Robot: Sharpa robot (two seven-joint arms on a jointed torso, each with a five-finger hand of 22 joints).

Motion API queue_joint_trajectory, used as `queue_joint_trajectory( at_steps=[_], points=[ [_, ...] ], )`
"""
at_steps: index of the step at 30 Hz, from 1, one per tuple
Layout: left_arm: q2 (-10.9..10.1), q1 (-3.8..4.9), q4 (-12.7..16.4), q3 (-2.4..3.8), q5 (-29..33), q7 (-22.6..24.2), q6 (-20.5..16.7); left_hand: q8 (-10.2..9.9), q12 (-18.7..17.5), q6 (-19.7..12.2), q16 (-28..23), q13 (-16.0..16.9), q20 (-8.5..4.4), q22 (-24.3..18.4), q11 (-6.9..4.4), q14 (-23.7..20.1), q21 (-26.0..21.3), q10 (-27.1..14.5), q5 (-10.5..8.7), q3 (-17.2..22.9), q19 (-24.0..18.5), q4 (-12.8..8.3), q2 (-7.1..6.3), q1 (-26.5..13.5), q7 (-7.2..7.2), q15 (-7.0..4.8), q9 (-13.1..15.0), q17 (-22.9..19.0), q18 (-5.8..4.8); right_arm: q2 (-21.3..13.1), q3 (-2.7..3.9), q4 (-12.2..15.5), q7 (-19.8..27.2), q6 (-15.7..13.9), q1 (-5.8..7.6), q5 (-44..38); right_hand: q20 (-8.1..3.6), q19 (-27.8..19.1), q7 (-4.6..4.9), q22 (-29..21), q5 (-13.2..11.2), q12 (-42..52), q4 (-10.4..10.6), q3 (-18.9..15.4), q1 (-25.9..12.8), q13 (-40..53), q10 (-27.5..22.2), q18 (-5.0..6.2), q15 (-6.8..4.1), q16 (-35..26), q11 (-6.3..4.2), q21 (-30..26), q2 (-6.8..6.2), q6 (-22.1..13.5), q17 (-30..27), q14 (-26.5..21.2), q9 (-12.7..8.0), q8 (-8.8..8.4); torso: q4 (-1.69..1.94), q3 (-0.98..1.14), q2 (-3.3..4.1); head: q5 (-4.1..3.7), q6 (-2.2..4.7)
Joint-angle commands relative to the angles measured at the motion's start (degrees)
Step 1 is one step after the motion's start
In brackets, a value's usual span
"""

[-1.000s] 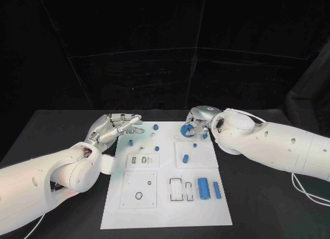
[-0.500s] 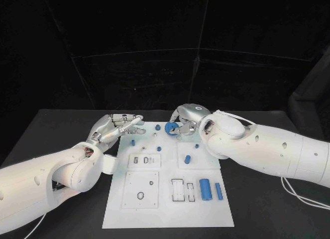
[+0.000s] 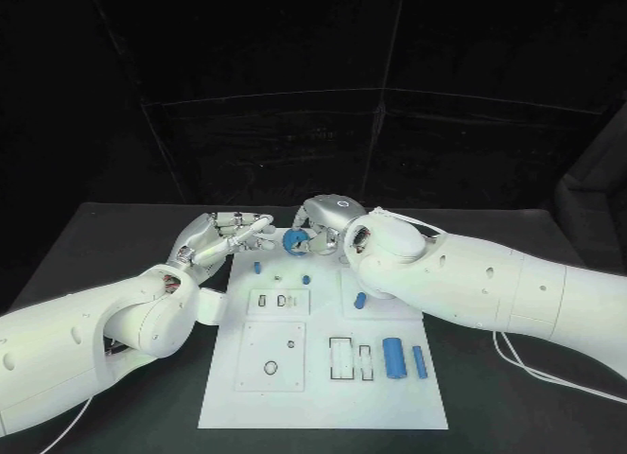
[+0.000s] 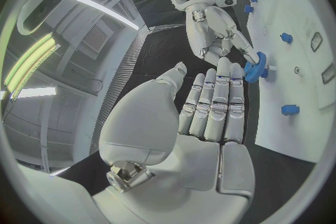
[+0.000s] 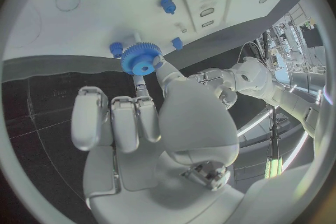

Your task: Assemble the parts on the task board

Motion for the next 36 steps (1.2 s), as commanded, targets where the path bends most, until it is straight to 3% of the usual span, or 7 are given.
queue_joint_trajectory(
  at_steps=[1, 8, 18, 30, 36],
  points=[
    [0.0, 0.12, 0.1, 0.03, 0.4, 0.8, 0.1, -0.2, -0.4, 0.0, -0.4, 0.0, 0.33, -0.1, 0.51, -0.5, -0.4, 0.1, -0.12, -0.3, -0.1, 0.3, -0.10, -0.8, 0.52, 0.02, 0.0, 0.1, 0.34, 1.0, 0.02, -1.2, 0.9, 0.9, 0.08, -0.7, -0.01, 0.5, -0.05, 0.0, 0.3, 0.0, 0.0, 0.3, -0.5, 9.4, 2.4, -0.67, -0.39, 0.2, -0.42, 0.2, -0.07, 0.1, 4.8, 3.9, 0.0, -0.19, -0.10, -0.01, -0.05, 0.11, 0.05],
    [0.0, 0.16, 0.1, 0.03, 0.4, 0.8, 0.0, -0.3, -0.4, 0.0, -0.5, 0.0, 0.34, -0.1, 0.52, -0.5, -0.4, 0.1, -0.12, -0.4, -0.1, 0.3, -0.09, -1.0, 0.52, 0.03, 0.0, 0.1, 0.34, 2.6, 0.00, -2.8, 0.2, 2.5, 0.05, -1.4, 0.01, 0.5, 0.04, 0.1, 0.2, -0.1, 0.0, 0.4, -0.7, 9.3, 2.3, -0.69, -0.34, 0.1, -0.35, 0.3, -0.27, -0.1, 4.7, 3.8, -0.1, -0.39, -0.18, 0.09, -0.08, 0.22, -0.10],
    [0.0, 0.18, 0.1, 0.03, 0.4, 0.8, 0.0, -0.3, -0.4, 0.0, -0.5, 0.0, 0.34, -0.1, 0.52, -0.5, -0.4, 0.1, -0.12, -0.4, -0.1, 0.3, -0.09, -1.0, 0.52, 0.03, 0.0, 0.1, 0.34, 3.1, -0.14, -2.8, -0.1, 6.8, -0.03, -1.7, 0.07, 0.5, 0.10, 0.3, -0.2, -0.3, -0.1, 0.4, -1.1, 9.1, 2.2, -0.72, -0.27, 0.1, -0.27, 0.3, -0.66, -0.2, 4.6, 3.8, -0.1, -0.56, -0.22, 0.08, -0.07, 0.35, -0.51],
    [0.0, 0.18, 0.1, 0.03, 0.4, 0.7, 0.0, -0.3, -0.5, 0.0, -0.5, 0.0, 0.36, -0.1, 0.53, -0.6, -0.4, 0.1, -0.12, -0.4, -0.1, 0.3, -0.09, -1.0, 0.52, 0.05, 0.0, 0.2, 0.33, 3.3, -0.22, -3.6, -1.7, 6.1, -0.09, -2.8, 0.18, 0.5, 0.29, 0.2, -0.6, -1.0, -0.1, 0.5, -1.6, 8.4, 1.6, -0.72, -0.14, 0.0, -0.11, 0.3, -1.19, -0.8, 4.5, 3.8, -0.1, -1.07, -0.18, 0.05, -0.08, 0.35, -0.61],
    [0.0, 0.19, 0.0, 0.03, 0.4, 0.7, 0.0, -0.3, -0.5, 0.0, -0.6, 0.0, 0.36, -0.2, 0.52, -0.6, -0.4, 0.1, -0.12, -0.5, -0.1, 0.3, -0.09, -1.1, 0.51, 0.05, 0.0, 0.2, 0.33, 3.4, -0.23, -3.8, -1.9, 6.9, -0.10, -3.0, 0.41, 0.4, 0.65, 0.1, -1.8, -1.9, -0.2, 0.3, -2.3, 7.6, 1.0, -0.70, 0.12, -0.1, 0.22, 0.2, -2.12, -2.2, 4.4, 3.8, -0.2, -2.04, -0.24, 0.08, -0.06, 0.36, -0.64]
  ],
)
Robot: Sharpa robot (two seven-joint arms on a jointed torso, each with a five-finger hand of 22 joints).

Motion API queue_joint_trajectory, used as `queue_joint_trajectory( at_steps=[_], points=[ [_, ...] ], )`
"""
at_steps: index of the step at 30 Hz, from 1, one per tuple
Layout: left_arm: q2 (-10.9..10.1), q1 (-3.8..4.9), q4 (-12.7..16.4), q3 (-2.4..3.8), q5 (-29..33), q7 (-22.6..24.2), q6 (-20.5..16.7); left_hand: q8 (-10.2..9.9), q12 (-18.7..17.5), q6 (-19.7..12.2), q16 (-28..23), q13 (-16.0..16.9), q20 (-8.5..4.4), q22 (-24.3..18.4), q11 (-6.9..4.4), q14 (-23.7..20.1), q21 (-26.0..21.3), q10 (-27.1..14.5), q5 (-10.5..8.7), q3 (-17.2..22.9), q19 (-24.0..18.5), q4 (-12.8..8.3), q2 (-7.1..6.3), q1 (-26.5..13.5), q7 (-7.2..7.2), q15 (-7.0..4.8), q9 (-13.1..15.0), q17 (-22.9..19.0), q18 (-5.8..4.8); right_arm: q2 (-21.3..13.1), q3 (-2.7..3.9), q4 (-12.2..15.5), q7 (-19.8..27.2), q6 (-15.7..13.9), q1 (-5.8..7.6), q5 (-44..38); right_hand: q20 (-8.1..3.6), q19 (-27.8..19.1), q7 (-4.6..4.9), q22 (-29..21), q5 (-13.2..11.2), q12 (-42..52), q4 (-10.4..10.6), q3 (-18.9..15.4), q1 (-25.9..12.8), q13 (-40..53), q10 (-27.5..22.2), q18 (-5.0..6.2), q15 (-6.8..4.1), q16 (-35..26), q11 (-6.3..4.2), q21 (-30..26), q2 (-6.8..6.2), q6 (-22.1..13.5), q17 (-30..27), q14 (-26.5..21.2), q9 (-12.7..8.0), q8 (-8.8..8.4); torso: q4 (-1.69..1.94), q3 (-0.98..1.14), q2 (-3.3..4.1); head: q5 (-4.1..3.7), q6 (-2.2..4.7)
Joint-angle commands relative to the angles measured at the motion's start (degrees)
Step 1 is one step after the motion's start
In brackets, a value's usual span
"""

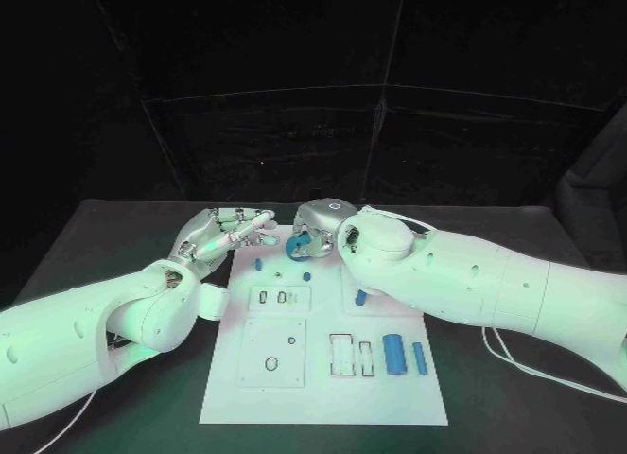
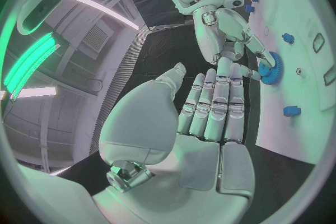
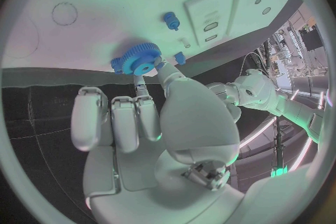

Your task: Assemble the parts on the task board

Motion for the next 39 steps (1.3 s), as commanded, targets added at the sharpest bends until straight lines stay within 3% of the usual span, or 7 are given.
queue_joint_trajectory(
  at_steps=[1, 11, 14, 16, 22, 26, 39],
  points=[
    [0.0, 0.09, 0.0, 0.03, 0.1, 0.7, 0.2, -0.3, -0.3, 0.0, -0.3, 0.0, 0.36, -0.1, 0.52, -0.4, -0.2, 0.1, -0.12, -0.2, -0.2, 0.1, -0.05, -0.5, 0.51, -0.15, 0.0, 0.1, 0.34, 0.1, 0.02, 0.0, -0.7, 0.8, 0.12, -0.9, 0.27, 0.1, 0.13, -0.1, -0.3, -0.6, -0.1, 0.1, -0.5, 7.4, 0.8, -0.71, 0.20, -0.1, 0.30, 0.2, -0.47, -1.2, 4.4, 3.8, -0.2, -0.76, -0.07, 0.02, 0.02, 0.01, 0.00],
    [0.0, 0.09, 0.0, 0.03, 0.1, 0.6, 0.2, -0.3, -0.3, 0.0, -0.3, 0.0, 0.36, -0.1, 0.52, -0.4, -0.2, 0.1, -0.12, -0.2, -0.2, 0.1, -0.05, -0.5, 0.51, -0.15, 0.0, 0.1, 0.34, 0.0, 0.01, -0.1, -0.4, 1.6, 0.12, -0.9, 0.94, 0.0, 0.85, -0.2, -0.1, -1.4, 1.5, -2.3, -3.4, 6.8, 0.2, -0.68, 0.86, -0.1, 1.04, 0.1, -2.45, -3.6, 4.6, 3.8, 0.0, -2.26, -0.04, 0.02, 0.00, -0.06, 0.01],
    [0.0, 0.09, -0.1, 0.03, 0.1, 0.5, 0.2, -0.3, -0.3, 0.0, -0.3, 0.0, 0.36, -0.1, 0.52, -0.4, -0.2, 0.1, -0.12, -0.2, -0.2, 0.1, -0.05, -0.5, 0.51, -0.15, 0.0, 0.1, 0.34, 0.0, 0.01, -0.1, -0.3, 1.9, 0.12, -0.6, 1.08, -0.1, 0.94, -0.2, -1.3, -1.5, 4.0, -3.9, -5.7, 6.7, 0.2, -0.67, 0.98, -0.1, 1.15, 0.1, -3.19, -3.8, 4.6, 3.8, 0.1, -2.40, -0.05, 0.03, 0.00, -0.10, -0.02],
    [0.0, 0.09, -0.1, 0.03, 0.1, 0.5, 0.2, -0.3, -0.3, 0.0, -0.3, 0.0, 0.36, -0.1, 0.52, -0.4, -0.2, 0.1, -0.12, -0.2, -0.2, 0.1, -0.05, -0.5, 0.51, -0.15, 0.0, 0.1, 0.34, -0.1, 0.01, -0.1, -0.3, 2.2, 0.12, -0.3, 1.16, 0.0, 0.97, -0.2, -1.1, -1.4, 7.2, -5.0, -7.0, 6.8, 0.2, -0.67, 1.05, 0.0, 1.19, 0.2, -3.46, -3.6, 4.7, 3.8, 0.1, -2.42, -0.06, 0.03, 0.01, -0.10, -0.02],
    [0.0, 0.09, -0.1, 0.03, 0.1, 0.5, 0.3, -0.3, -0.3, 0.0, -0.4, 0.0, 0.38, -0.1, 0.52, -0.4, -0.2, 0.1, -0.12, -0.2, -0.2, 0.0, -0.05, -0.5, 0.51, -0.14, 0.0, 0.1, 0.34, -0.6, 0.00, -0.2, -0.7, 4.6, 0.12, 1.6, 1.07, 0.1, 0.80, 0.1, 3.9, -1.2, 12.1, -9.0, -11.2, 7.1, 0.3, -0.72, 0.95, 0.1, 1.09, 0.3, -1.89, -3.0, 5.1, 3.9, 0.2, -2.26, -0.07, 0.00, 0.00, -0.11, -0.10],
    [-0.1, 0.09, -0.1, 0.03, 0.1, 0.4, 0.2, -0.3, -0.3, 0.0, -0.4, 0.0, 0.38, -0.1, 0.52, -0.4, -0.3, 0.1, -0.11, -0.2, -0.2, 0.0, -0.04, -0.5, 0.51, -0.14, 0.0, 0.1, 0.34, -1.1, 0.00, -0.1, -0.9, 4.5, 0.12, 2.2, 1.07, 0.1, 0.81, 0.3, 4.2, -1.1, 12.5, -9.7, -11.3, 7.2, 0.4, -0.75, 0.93, 0.1, 1.08, 0.4, -1.61, -3.0, 5.2, 3.9, 0.2, -2.28, -0.06, 0.01, 0.03, -0.10, -0.16],
    [-0.1, 0.09, -0.1, 0.03, 0.1, 0.5, 0.2, -0.4, -0.3, 0.0, -0.5, 0.0, 0.39, -0.2, 0.52, -0.4, -0.3, 0.1, -0.10, -0.2, -0.2, -0.1, 0.01, -0.4, 0.50, -0.14, 0.0, 0.1, 0.34, -3.0, -0.02, 1.4, 0.1, -1.6, 0.07, 2.3, 0.99, 0.3, 0.71, 0.6, 5.5, -0.6, 11.3, -10.6, -8.3, 7.7, 0.8, -0.82, 0.85, 0.3, 0.98, 0.6, -0.24, -2.8, 5.6, 4.0, 0.2, -2.32, -0.13, 0.03, -0.03, -0.27, -0.07]
  ],
)
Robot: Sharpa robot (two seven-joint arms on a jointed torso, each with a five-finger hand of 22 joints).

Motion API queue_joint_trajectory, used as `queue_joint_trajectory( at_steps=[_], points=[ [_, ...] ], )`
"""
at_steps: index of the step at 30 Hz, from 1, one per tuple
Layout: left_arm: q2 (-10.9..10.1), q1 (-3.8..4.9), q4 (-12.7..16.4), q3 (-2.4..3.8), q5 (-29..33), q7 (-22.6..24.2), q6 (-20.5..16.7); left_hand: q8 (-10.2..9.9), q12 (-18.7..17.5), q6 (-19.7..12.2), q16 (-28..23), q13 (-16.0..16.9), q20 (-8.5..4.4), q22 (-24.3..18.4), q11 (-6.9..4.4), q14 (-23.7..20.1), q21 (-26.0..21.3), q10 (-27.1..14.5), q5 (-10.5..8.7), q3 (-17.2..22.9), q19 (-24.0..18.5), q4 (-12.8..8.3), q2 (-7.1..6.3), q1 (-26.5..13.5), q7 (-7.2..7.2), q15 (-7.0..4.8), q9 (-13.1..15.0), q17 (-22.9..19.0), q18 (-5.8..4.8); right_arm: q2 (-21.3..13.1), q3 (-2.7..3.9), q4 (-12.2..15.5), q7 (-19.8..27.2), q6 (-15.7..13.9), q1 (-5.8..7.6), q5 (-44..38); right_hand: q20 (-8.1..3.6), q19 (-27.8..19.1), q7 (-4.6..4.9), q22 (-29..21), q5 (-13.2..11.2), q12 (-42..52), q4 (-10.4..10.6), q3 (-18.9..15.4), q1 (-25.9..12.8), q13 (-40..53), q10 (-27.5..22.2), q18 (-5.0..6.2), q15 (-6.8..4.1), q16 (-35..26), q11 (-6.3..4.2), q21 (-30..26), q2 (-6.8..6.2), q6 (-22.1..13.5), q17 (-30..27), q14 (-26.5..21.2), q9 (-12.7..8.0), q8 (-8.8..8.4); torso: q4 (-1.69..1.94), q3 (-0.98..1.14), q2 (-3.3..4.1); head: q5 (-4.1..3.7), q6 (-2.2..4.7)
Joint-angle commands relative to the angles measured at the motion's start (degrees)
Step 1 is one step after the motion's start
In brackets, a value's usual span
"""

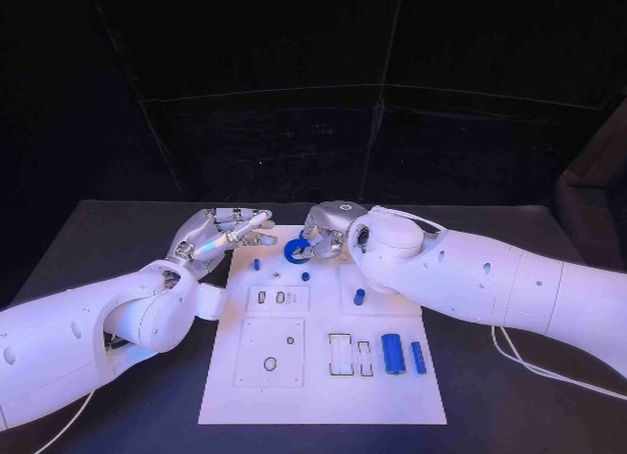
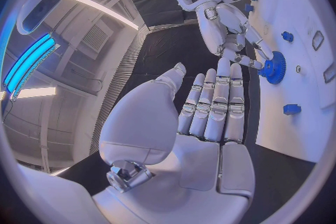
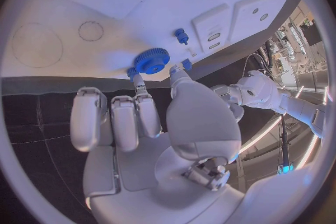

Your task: Assemble the parts on the task board

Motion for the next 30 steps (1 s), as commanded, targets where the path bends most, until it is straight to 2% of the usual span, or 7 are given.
queue_joint_trajectory(
  at_steps=[1, 5, 8, 13, 20, 27, 30],
  points=[
    [0.0, 0.09, 0.1, 0.03, 0.0, 0.6, 0.2, -0.4, -0.3, 0.0, -0.3, 0.0, 0.39, -0.1, 0.52, -0.4, -0.3, 0.1, -0.10, -0.2, -0.2, -0.1, 0.01, -0.4, 0.50, -0.13, 0.0, 0.1, 0.34, -0.7, 0.00, 0.7, 1.0, -4.7, 0.08, 0.3, 0.13, 0.3, -0.22, 0.1, 0.4, 0.4, -0.3, -0.3, 1.1, 7.8, 0.9, -0.83, 0.21, 0.4, 0.12, 0.3, 0.23, 0.5, 5.7, 4.2, 0.0, -0.19, -0.10, 0.00, -0.03, -0.02, -0.04],
    [-0.1, 0.09, 0.0, 0.02, 0.0, 0.6, 0.3, -0.4, -0.4, 0.0, -0.3, 0.0, 0.39, -0.1, 0.52, -0.4, -0.3, 0.1, -0.10, -0.1, -0.2, -0.2, 0.04, -0.3, 0.49, -0.14, 0.0, 0.1, 0.34, -2.8, -0.02, 2.6, 4.0, -11.4, -0.02, 1.9, 0.02, 0.5, -0.44, 0.3, 2.5, 0.7, -1.2, -0.6, 2.5, 8.1, 1.1, -0.87, 0.07, 0.3, -0.07, 0.4, 0.72, 1.2, 5.5, 4.2, 0.1, 0.11, -0.07, 0.02, -0.04, -0.25, 0.01],
    [-0.1, 0.09, -0.1, 0.02, 0.0, 0.6, 0.3, -0.4, -0.4, 0.0, -0.3, 0.0, 0.39, -0.1, 0.52, -0.4, -0.3, 0.1, -0.10, -0.1, -0.2, -0.2, 0.04, -0.3, 0.49, -0.14, 0.0, 0.1, 0.35, -6.2, -0.03, 4.9, 9.8, -15.2, -0.08, 6.4, -0.09, 0.3, -0.50, 0.1, 2.0, 0.0, -2.7, -0.2, 4.8, 7.5, 0.7, -0.82, -0.01, -0.1, -0.14, 0.3, 1.24, 1.3, 4.7, 4.0, 0.0, 0.01, -0.12, 0.07, -0.11, -0.29, 0.07],
    [-0.2, 0.09, -0.3, 0.02, 0.0, 0.6, 0.3, -0.4, -0.4, 0.1, -0.4, 0.0, 0.39, -0.1, 0.51, -0.4, -0.3, 0.1, -0.10, -0.1, -0.2, -0.3, 0.08, -0.2, 0.48, -0.14, 0.0, 0.2, 0.35, -12.7, -0.05, 7.0, 19.0, -13.5, -0.10, 18.6, -0.11, -0.4, -0.47, -1.3, 0.4, -1.7, -6.1, 0.7, 9.3, 6.1, -0.5, -0.57, -0.07, -1.0, -0.18, -0.5, 1.25, 1.4, 3.0, 3.6, 0.0, -0.11, -0.37, 0.02, -0.26, -0.32, 0.37],
    [0.0, 0.08, -0.8, 0.02, 0.0, 0.7, 0.5, -0.4, -0.4, 0.1, -0.4, 0.0, 0.39, -0.2, 0.49, -0.4, -0.3, 0.1, -0.10, 0.0, -0.2, -0.4, 0.09, -0.1, 0.45, -0.15, 0.0, 0.2, 0.36, -21.3, -0.07, 7.8, 26.1, -9.9, -0.10, 28.6, -0.05, -1.3, -0.39, -2.8, 0.3, -2.8, -9.7, 0.6, 12.8, 5.2, -1.4, -0.31, -0.02, -1.5, -0.13, -1.3, 0.00, 1.1, 2.5, 3.4, -0.1, -0.45, -0.94, 0.35, -0.52, -0.88, 0.69],
    [0.5, 0.04, -1.3, 0.01, 0.0, 0.7, 0.6, -0.4, -0.4, 0.1, -0.4, 0.0, 0.39, -0.2, 0.47, -0.4, -0.4, 0.2, -0.10, 0.0, -0.2, -0.6, 0.10, 0.0, 0.43, -0.16, 0.0, 0.2, 0.37, -24.5, -0.09, 6.1, 28.1, -7.5, -0.18, 30.6, -0.08, -1.4, -0.45, -2.9, 0.5, -3.1, -10.8, 0.5, 13.6, 5.0, -1.6, -0.28, -0.07, -1.6, -0.20, -1.5, -0.32, 0.8, 2.5, 3.4, -0.1, -0.65, -1.05, 0.64, -0.39, -1.52, 0.87],
    [0.7, 0.02, -1.5, 0.01, 0.0, 0.7, 0.7, -0.4, -0.4, 0.1, -0.4, 0.0, 0.39, -0.2, 0.46, -0.4, -0.4, 0.2, -0.10, 0.1, -0.2, -0.6, 0.11, 0.0, 0.42, -0.17, 0.0, 0.3, 0.37, -24.7, -0.10, 4.7, 28.4, -6.5, -0.56, 30.9, -0.08, -1.4, -0.41, -3.0, 0.6, -3.2, -11.0, 0.5, 13.8, 4.9, -1.6, -0.27, -0.06, -1.6, -0.18, -1.5, -0.29, 0.7, 2.4, 3.4, -0.1, -0.73, -1.29, 0.93, -0.35, -1.56, 0.73]
  ],
)
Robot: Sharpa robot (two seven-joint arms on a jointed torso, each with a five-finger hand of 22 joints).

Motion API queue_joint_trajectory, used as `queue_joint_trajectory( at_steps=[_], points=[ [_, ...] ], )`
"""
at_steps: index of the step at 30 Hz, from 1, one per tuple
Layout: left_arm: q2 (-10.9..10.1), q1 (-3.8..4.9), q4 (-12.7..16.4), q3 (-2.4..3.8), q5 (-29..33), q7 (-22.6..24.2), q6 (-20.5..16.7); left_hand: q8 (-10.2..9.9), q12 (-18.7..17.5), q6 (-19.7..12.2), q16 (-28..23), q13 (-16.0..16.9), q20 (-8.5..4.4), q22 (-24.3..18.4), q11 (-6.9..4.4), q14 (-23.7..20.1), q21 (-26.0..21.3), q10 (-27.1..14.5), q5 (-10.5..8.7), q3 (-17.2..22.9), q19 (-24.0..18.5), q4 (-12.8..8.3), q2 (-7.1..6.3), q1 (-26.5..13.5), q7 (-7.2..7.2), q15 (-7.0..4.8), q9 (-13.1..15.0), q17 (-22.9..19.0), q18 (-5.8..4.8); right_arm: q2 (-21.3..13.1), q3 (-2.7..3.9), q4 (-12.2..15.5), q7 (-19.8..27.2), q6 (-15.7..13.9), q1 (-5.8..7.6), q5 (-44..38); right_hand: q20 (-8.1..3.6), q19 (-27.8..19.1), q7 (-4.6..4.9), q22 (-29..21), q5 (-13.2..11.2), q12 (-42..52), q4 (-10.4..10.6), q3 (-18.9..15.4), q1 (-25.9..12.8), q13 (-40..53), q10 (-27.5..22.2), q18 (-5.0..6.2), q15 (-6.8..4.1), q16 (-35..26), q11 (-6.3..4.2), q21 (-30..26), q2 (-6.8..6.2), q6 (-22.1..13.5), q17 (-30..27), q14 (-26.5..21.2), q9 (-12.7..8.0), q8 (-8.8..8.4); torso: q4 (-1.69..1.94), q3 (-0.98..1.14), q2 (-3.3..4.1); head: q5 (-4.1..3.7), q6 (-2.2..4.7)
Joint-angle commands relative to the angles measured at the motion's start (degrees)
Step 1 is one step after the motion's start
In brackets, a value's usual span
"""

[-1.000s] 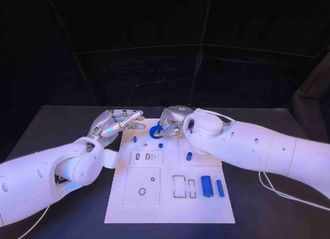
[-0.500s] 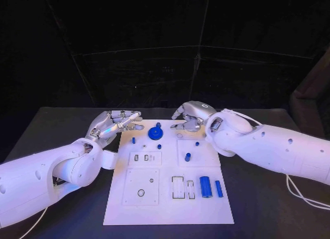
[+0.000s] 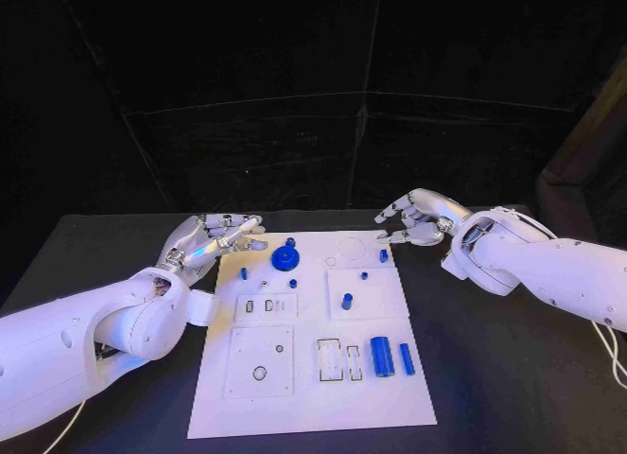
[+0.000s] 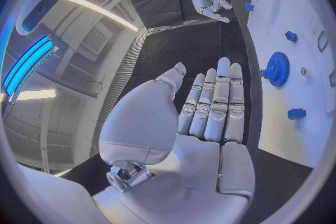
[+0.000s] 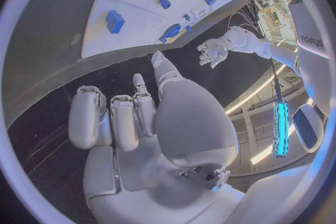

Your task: Assemble the parts on the task board

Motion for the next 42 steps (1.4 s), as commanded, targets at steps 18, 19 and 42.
queue_joint_trajectory(
  at_steps=[18, 19, 42],
  points=[
    [0.7, -0.11, -1.1, 0.00, 0.0, 0.6, 0.7, -0.2, -0.2, 0.1, -0.3, 0.0, 0.39, -0.1, 0.25, -0.4, -0.4, 0.0, -0.10, 0.1, -0.2, -0.4, 0.12, 0.1, 0.41, -0.17, 0.0, 0.1, 0.38, 1.3, -0.02, -4.7, 2.3, 5.1, -3.23, 2.1, 0.11, -0.4, 0.44, -0.4, 0.3, -0.8, -0.8, -0.3, 0.3, 4.5, -0.6, -0.22, 0.11, -0.4, 0.20, -0.4, 0.09, -1.1, 2.5, 3.4, -0.2, -0.63, -0.22, 0.27, 0.08, -0.51, -0.41],
    [0.7, -0.11, -1.1, 0.00, 0.0, 0.6, 0.7, -0.2, -0.2, 0.1, -0.3, 0.0, 0.39, -0.1, 0.25, -0.4, -0.4, 0.0, -0.10, 0.1, -0.2, -0.4, 0.12, 0.1, 0.41, -0.17, 0.0, 0.1, 0.38, 1.4, -0.02, -4.8, 2.2, 5.1, -3.30, 2.1, 0.11, -0.4, 0.44, -0.4, 0.3, -0.8, -0.8, -0.3, 0.3, 4.5, -0.6, -0.22, 0.11, -0.4, 0.20, -0.4, 0.09, -1.1, 2.5, 3.4, -0.2, -0.63, -0.26, 0.29, 0.08, -0.48, -0.39],
    [0.6, -0.12, -1.1, 0.00, 0.0, 0.6, 0.7, -0.3, -0.3, 0.1, -0.3, 0.0, 0.39, -0.1, 0.25, -0.4, -0.4, 0.0, -0.10, 0.1, -0.2, -0.4, 0.14, 0.1, 0.42, -0.17, 0.0, 0.2, 0.38, 3.0, -0.01, -7.2, 1.1, 4.5, -4.51, 1.9, -0.06, -0.1, 0.03, 0.1, -1.7, -0.1, -2.3, 1.5, 1.0, 5.1, -0.1, -0.30, -0.15, -0.1, -0.18, -0.2, 3.20, 1.4, 3.3, 3.7, 0.2, 0.96, -0.24, 0.33, 0.09, -0.37, -0.69]
  ],
)
